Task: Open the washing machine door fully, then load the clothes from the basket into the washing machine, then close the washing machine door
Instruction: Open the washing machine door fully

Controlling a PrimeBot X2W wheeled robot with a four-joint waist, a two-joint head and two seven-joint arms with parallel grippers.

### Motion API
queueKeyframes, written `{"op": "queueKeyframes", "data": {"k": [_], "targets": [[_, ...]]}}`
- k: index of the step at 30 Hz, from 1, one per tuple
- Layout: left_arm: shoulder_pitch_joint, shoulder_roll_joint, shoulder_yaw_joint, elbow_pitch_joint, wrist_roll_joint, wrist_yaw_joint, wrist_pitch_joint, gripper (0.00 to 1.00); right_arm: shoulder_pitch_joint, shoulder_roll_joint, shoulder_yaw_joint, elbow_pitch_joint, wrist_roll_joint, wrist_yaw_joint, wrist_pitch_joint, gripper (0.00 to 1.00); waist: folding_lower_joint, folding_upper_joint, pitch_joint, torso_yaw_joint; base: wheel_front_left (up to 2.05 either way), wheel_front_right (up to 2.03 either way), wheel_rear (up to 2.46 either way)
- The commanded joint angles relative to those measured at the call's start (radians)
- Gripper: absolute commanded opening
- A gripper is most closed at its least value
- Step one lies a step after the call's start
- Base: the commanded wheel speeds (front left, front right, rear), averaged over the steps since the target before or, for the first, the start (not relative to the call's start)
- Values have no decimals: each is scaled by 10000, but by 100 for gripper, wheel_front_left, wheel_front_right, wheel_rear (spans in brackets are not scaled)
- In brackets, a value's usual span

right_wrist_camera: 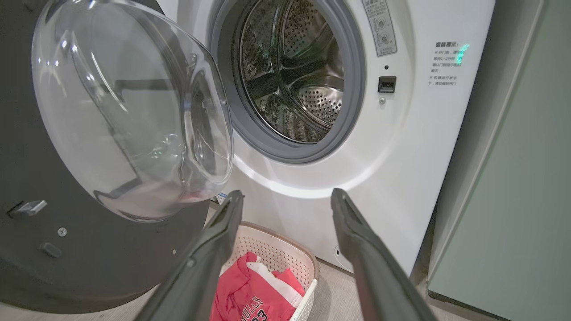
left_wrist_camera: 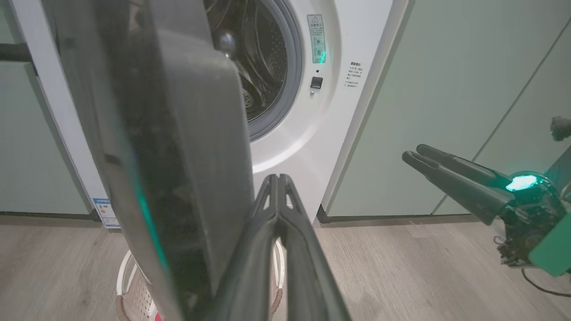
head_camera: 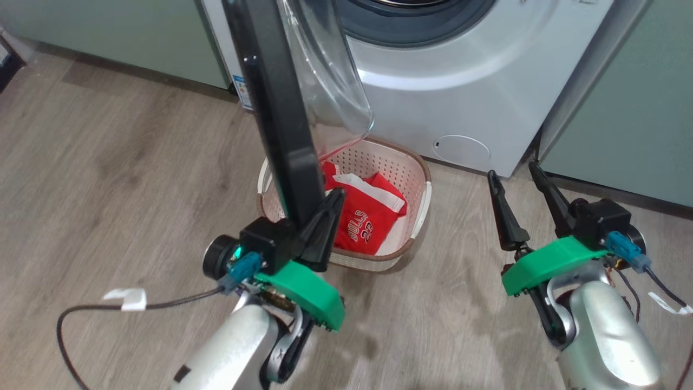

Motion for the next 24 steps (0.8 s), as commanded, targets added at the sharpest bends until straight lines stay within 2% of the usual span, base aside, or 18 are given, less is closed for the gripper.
{"op": "queueKeyframes", "data": {"k": [1,11,19,24], "targets": [[-113,357,718,-283,-135,244,-87,0,-155,125,151,-342,-71,0,12,100,0,0,-44,85,0,0,0],[500,743,1220,-544,-390,710,-109,0,-99,126,79,-504,-55,0,135,100,0,0,-45,519,0,0,0],[906,1176,2173,-567,-718,1186,-268,0,-100,126,88,-614,-63,0,214,100,0,0,-5,758,0,0,0],[919,1514,2927,-424,-963,1224,-381,0,-150,124,92,-733,-89,0,287,100,0,0,158,792,0,0,0]]}}
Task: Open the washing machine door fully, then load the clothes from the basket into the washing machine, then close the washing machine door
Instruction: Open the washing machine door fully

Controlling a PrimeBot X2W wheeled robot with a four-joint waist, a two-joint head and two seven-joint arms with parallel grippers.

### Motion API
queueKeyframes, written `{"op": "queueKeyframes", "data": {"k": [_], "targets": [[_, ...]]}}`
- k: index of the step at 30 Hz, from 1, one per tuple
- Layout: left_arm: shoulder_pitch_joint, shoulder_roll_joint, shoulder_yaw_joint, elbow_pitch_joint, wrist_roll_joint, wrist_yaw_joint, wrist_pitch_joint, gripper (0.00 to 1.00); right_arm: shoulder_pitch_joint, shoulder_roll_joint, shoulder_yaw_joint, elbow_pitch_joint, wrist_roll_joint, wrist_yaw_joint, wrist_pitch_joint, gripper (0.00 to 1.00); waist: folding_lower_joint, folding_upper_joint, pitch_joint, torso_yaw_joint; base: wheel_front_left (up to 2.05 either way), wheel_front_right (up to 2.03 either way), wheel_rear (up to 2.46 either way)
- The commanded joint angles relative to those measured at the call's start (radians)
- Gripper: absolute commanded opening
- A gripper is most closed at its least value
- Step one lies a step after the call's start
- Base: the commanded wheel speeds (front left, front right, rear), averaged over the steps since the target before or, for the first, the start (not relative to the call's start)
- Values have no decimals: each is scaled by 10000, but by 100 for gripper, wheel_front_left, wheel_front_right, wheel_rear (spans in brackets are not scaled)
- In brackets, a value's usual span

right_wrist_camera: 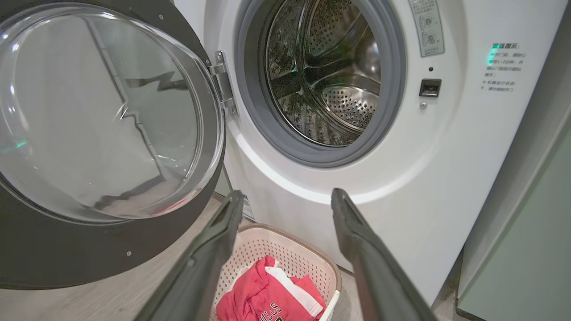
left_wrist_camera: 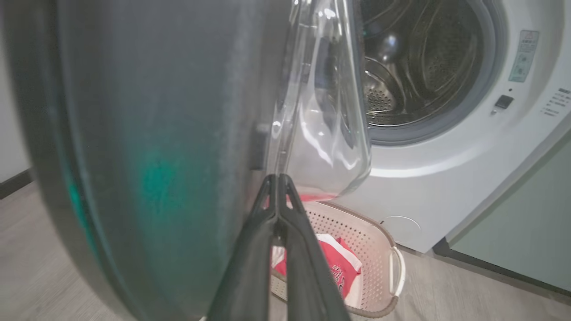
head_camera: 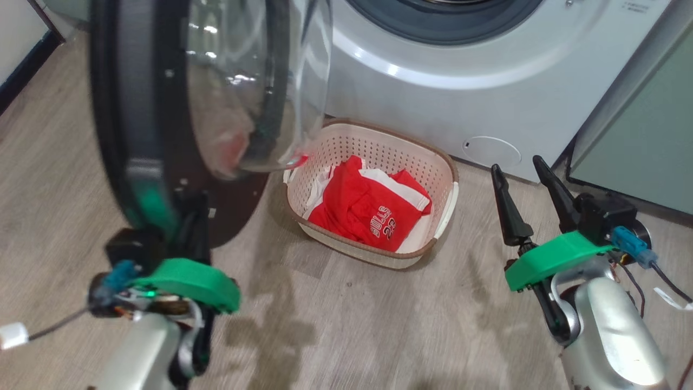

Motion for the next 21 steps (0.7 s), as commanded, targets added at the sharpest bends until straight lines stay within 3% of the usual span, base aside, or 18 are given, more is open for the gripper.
{"op": "queueKeyframes", "data": {"k": [1,10,21], "targets": [[-342,351,603,-194,-61,40,-110,0,-199,103,238,-378,-76,0,25,100,0,0,67,-19,0,0,0],[-756,671,2749,574,-529,-295,-214,0,-469,-27,268,-724,-121,0,269,100,0,0,661,-334,0,0,0],[-1652,440,5811,1808,-153,-1483,-218,0,-754,-95,0,-1254,-251,0,488,100,0,0,1453,-723,0,0,0]]}}
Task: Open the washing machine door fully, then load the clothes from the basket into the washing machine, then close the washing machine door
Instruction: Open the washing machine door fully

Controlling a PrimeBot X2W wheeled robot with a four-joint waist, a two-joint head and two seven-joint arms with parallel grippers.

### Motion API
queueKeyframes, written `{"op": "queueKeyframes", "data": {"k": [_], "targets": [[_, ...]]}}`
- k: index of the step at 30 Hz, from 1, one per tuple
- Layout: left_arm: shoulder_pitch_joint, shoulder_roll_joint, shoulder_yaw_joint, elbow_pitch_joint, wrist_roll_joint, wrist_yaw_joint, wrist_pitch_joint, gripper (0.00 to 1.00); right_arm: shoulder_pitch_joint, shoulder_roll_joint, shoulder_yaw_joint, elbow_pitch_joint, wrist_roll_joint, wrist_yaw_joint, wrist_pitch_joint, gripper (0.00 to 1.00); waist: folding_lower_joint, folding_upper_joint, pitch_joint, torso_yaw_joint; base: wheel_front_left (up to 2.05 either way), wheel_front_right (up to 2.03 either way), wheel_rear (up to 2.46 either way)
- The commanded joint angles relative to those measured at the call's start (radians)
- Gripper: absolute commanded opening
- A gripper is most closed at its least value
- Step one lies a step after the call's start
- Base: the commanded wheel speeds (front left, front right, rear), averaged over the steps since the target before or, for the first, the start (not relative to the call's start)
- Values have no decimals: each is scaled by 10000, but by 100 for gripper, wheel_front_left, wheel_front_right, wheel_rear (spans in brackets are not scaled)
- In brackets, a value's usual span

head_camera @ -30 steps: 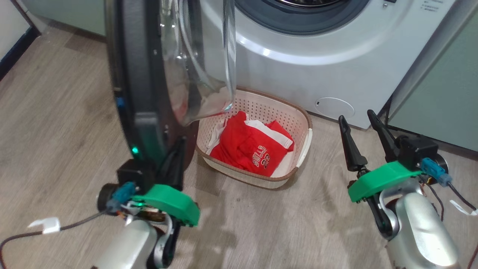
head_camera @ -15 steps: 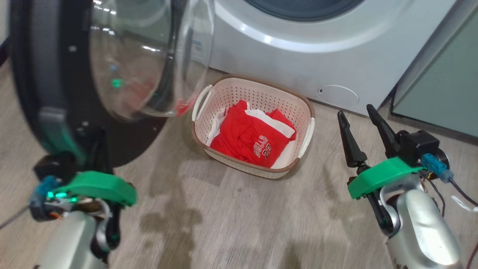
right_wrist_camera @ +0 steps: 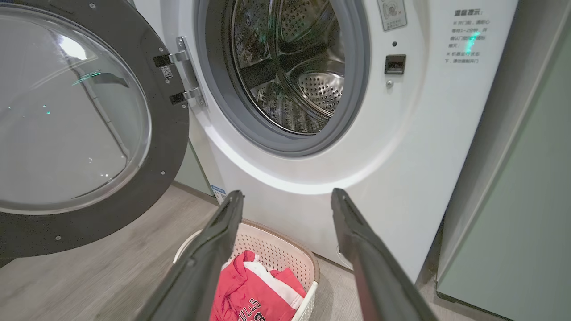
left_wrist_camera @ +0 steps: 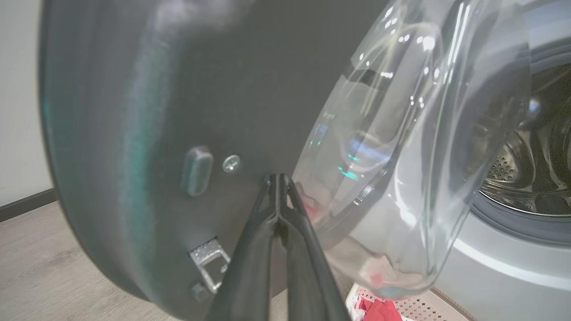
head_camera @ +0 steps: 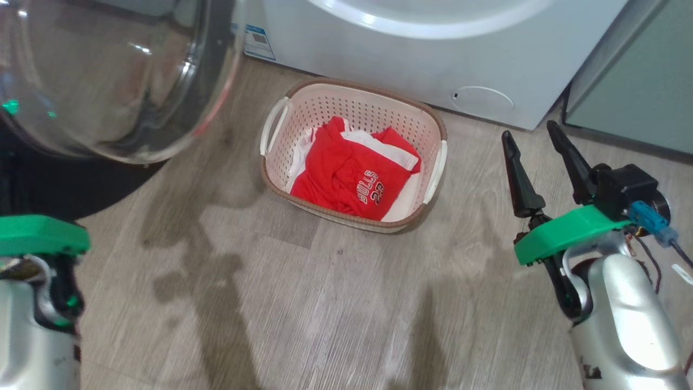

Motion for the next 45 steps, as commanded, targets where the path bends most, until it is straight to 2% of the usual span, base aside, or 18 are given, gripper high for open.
{"op": "queueKeyframes", "data": {"k": [1,10,14,19,25,27,28,29,36,45], "targets": [[-623,372,864,43,187,-187,-94,0,-338,-21,172,-427,-85,0,52,100,-1,0,165,-114,0,0,0],[-1528,497,2235,1271,925,-1128,-94,0,-457,-23,164,-533,-90,0,55,100,-1,0,382,-359,0,0,0],[-1542,408,2641,1364,1202,-1297,-94,0,-457,-5,195,-498,-51,0,7,100,-1,0,346,-440,0,0,0],[-1060,-36,3135,894,1835,-1426,-95,0,-400,33,196,-416,16,0,-115,100,-1,0,185,-513,0,0,0],[53,-822,3306,-337,2515,-1556,-95,0,-161,89,95,-340,111,0,-271,100,-1,0,-217,-563,0,0,0],[521,-1103,3135,-865,2742,-1646,-95,45,-33,110,2,-332,143,0,-322,100,-1,0,-375,-595,0,0,0],[738,-1228,3014,-1126,2835,-1693,-95,96,29,120,-32,-331,160,0,-340,100,-1,0,-447,-617,0,0,0],[945,-1344,2875,-1344,2916,-1707,-95,100,88,131,-77,-335,183,0,-362,100,-1,0,-508,-642,0,0,0],[2025,-1826,1618,-3081,3307,-1744,245,100,459,183,-180,-290,330,0,-495,100,-1,0,-959,-1116,0,0,0],[2707,-1899,359,-4458,3632,-1902,1256,100,923,196,-113,-132,762,0,-699,100,-1,0,-1454,-2152,0,0,0]]}}
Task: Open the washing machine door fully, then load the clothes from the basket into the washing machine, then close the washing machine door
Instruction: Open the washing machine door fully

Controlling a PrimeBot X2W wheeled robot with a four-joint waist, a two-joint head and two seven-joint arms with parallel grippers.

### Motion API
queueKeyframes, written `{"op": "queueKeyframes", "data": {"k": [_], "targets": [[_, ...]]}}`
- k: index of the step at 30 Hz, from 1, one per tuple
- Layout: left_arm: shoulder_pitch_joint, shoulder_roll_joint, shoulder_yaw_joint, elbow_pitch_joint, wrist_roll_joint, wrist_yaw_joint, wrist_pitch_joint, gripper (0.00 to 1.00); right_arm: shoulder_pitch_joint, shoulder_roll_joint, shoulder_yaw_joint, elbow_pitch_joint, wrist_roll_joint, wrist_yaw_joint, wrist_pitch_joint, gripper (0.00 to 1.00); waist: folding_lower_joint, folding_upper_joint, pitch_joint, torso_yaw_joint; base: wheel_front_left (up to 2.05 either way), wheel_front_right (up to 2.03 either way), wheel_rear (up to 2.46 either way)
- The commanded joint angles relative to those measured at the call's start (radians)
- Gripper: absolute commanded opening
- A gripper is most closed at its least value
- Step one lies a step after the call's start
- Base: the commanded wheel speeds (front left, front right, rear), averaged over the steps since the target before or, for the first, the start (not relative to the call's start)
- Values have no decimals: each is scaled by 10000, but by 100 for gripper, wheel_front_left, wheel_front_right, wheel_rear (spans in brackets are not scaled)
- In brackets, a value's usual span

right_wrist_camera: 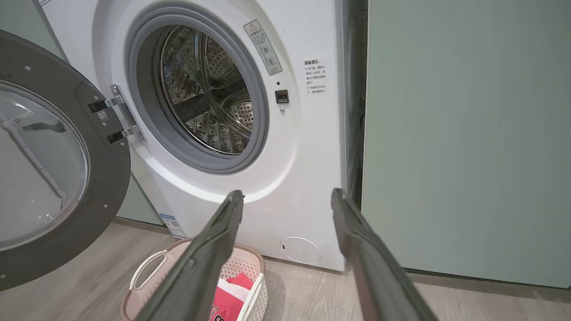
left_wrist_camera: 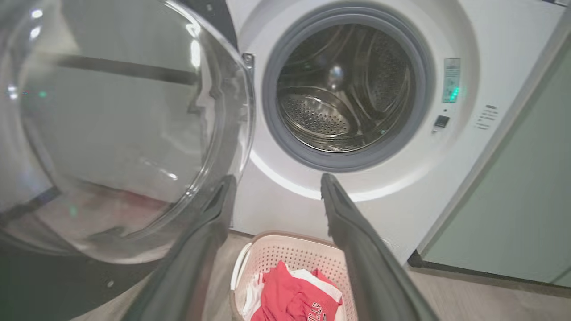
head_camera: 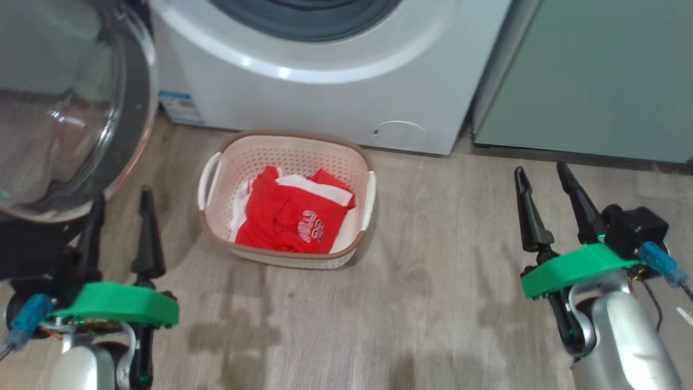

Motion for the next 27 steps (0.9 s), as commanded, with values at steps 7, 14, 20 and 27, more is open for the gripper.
{"op": "queueKeyframes", "data": {"k": [7,14,20,27], "targets": [[-39,270,-126,-398,276,-143,293,100,200,86,383,-342,155,0,-206,100,0,-1,-417,-1080,0,0,0],[204,318,-371,-252,453,-104,323,100,496,86,453,-504,183,0,-169,100,0,-1,-659,-1481,0,0,0],[361,366,-547,-143,741,46,241,100,670,87,389,-627,183,0,-80,100,0,-1,-775,-1552,0,0,0],[434,351,-666,-128,807,196,234,100,739,87,289,-676,187,0,-13,100,0,-1,-819,-1465,0,0,0]]}}
